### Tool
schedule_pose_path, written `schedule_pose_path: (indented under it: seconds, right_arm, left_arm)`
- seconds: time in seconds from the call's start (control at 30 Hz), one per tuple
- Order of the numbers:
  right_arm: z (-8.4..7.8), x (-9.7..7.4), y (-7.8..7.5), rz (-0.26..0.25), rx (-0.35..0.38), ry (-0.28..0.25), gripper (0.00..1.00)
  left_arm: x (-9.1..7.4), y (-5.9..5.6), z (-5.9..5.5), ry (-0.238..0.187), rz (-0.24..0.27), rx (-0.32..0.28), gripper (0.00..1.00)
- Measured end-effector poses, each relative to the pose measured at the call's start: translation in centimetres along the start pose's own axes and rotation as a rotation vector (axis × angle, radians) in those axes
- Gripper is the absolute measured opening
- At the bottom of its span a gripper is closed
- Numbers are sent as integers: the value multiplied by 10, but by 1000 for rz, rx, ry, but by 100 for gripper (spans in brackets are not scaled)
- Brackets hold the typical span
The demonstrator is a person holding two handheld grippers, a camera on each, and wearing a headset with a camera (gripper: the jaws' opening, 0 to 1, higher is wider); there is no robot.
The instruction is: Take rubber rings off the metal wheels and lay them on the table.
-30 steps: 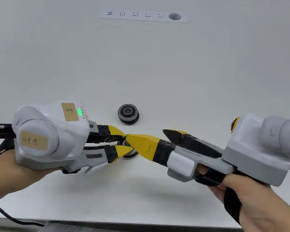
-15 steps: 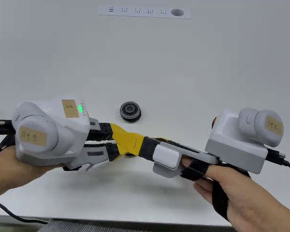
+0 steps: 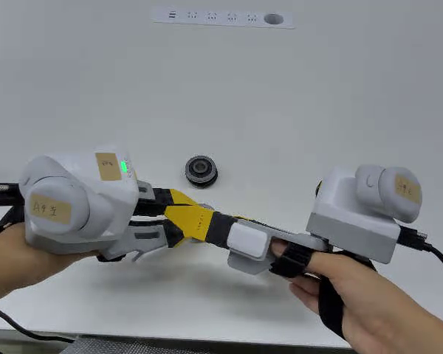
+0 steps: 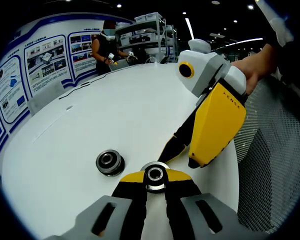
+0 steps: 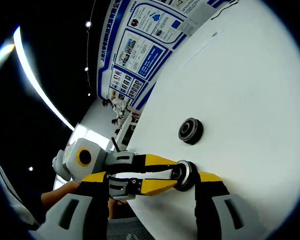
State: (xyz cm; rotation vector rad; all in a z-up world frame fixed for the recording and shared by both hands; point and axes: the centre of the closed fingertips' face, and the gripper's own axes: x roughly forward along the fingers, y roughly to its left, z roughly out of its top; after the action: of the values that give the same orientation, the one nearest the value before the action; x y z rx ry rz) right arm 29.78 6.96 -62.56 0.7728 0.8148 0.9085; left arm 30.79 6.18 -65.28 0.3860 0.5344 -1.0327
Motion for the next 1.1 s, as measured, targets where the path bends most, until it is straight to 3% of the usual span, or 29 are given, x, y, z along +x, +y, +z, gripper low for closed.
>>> schedule_pose_path:
  seconds: [0.4,1.1]
  right_arm:
    - [-4,3,2,-36,-63,38,72]
    - [-6,4,4,-78,-32,52,74]
  left_arm:
    - [1,0,0,-2,4,-2,13]
    - [1,0,1,3,2,6,13]
